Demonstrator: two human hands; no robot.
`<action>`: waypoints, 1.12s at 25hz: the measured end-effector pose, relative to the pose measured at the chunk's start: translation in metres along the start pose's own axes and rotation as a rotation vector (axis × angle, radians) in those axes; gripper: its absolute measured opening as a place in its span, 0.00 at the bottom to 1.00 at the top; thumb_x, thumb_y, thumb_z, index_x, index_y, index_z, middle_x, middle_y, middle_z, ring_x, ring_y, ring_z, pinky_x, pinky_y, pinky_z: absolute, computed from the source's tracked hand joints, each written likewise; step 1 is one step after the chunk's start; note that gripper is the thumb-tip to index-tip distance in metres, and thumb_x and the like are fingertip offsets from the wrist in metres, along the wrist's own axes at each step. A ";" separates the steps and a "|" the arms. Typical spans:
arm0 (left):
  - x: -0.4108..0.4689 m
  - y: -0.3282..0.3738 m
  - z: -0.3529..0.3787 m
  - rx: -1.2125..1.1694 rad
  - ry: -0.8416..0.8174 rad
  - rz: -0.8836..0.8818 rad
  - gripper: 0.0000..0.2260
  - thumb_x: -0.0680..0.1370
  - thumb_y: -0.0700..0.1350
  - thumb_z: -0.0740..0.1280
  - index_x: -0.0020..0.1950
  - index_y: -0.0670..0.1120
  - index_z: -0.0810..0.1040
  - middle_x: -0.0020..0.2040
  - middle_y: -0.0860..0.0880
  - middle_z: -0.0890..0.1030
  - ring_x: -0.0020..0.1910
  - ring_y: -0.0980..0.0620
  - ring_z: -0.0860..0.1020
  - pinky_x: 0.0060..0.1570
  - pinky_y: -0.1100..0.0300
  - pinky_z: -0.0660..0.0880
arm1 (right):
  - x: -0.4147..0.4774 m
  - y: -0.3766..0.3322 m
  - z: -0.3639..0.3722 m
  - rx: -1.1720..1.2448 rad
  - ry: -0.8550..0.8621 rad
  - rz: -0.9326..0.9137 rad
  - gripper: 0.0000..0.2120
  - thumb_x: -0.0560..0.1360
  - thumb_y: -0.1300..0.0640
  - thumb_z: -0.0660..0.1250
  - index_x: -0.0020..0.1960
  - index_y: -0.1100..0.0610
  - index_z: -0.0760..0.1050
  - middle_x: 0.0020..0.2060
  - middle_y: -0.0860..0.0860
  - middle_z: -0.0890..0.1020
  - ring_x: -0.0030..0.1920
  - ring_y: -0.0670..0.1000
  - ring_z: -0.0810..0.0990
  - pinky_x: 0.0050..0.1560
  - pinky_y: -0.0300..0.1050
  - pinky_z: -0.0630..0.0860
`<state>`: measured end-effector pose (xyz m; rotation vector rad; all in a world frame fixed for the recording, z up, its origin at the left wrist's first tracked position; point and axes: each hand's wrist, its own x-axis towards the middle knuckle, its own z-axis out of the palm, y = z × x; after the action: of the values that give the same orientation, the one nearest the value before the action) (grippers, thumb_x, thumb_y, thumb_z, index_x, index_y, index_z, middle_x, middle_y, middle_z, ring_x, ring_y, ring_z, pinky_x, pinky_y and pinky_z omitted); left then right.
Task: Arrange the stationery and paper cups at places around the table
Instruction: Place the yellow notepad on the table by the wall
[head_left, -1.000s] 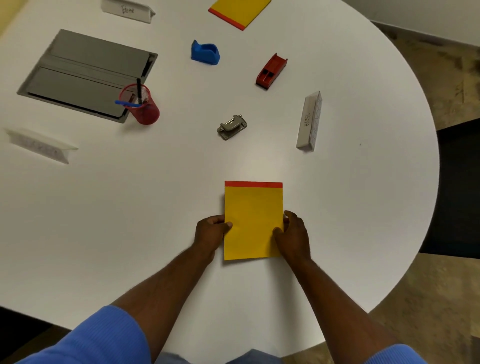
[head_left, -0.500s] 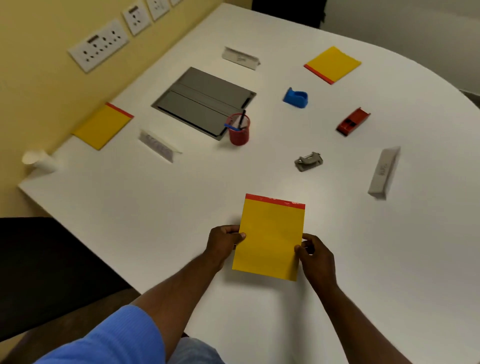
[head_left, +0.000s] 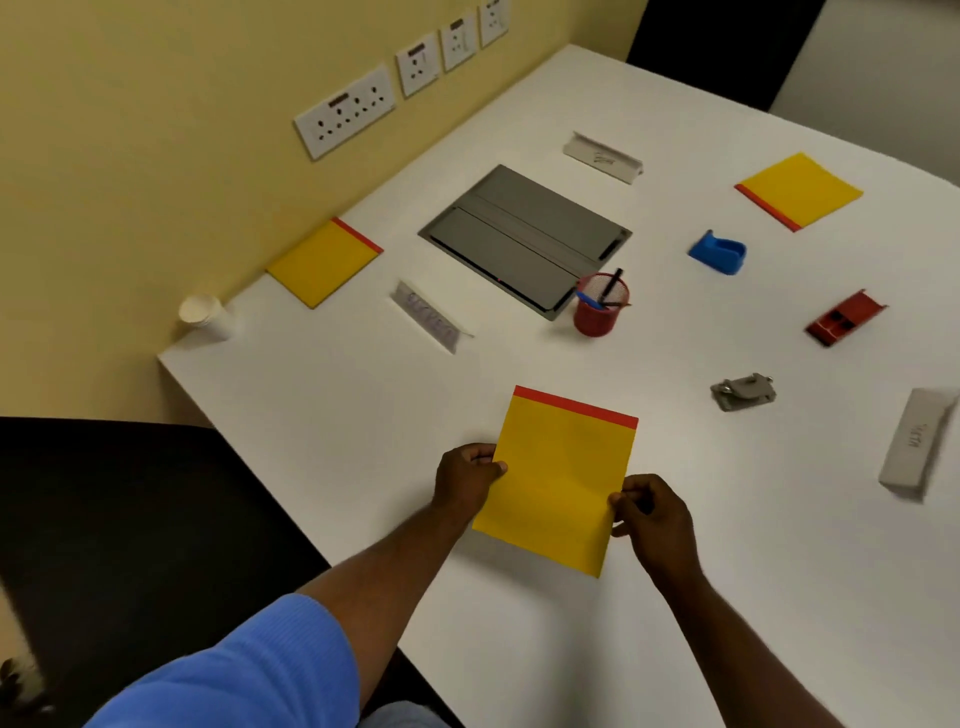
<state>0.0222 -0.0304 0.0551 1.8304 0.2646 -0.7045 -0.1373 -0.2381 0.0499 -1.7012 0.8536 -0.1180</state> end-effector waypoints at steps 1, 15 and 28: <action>0.010 0.003 -0.014 0.013 0.013 0.015 0.13 0.76 0.33 0.73 0.61 0.36 0.83 0.56 0.36 0.85 0.56 0.37 0.83 0.61 0.44 0.79 | 0.005 -0.009 0.015 0.007 -0.016 0.007 0.06 0.79 0.63 0.70 0.49 0.53 0.78 0.40 0.51 0.85 0.38 0.51 0.85 0.35 0.46 0.82; 0.162 0.040 -0.196 0.276 0.133 0.252 0.16 0.82 0.48 0.69 0.70 0.47 0.79 0.64 0.46 0.83 0.62 0.50 0.81 0.64 0.58 0.76 | 0.104 -0.112 0.224 0.116 -0.152 0.062 0.05 0.79 0.66 0.68 0.48 0.57 0.77 0.41 0.59 0.83 0.35 0.57 0.84 0.37 0.50 0.79; 0.320 0.006 -0.297 1.053 0.353 0.124 0.40 0.83 0.66 0.49 0.83 0.44 0.36 0.84 0.42 0.38 0.83 0.42 0.37 0.80 0.41 0.40 | 0.219 -0.175 0.368 0.271 -0.055 0.003 0.07 0.79 0.69 0.67 0.50 0.57 0.76 0.47 0.60 0.83 0.42 0.62 0.84 0.40 0.50 0.81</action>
<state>0.3802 0.1898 -0.0612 2.9524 -0.0224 -0.4385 0.2871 -0.0595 0.0080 -1.4433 0.7624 -0.1762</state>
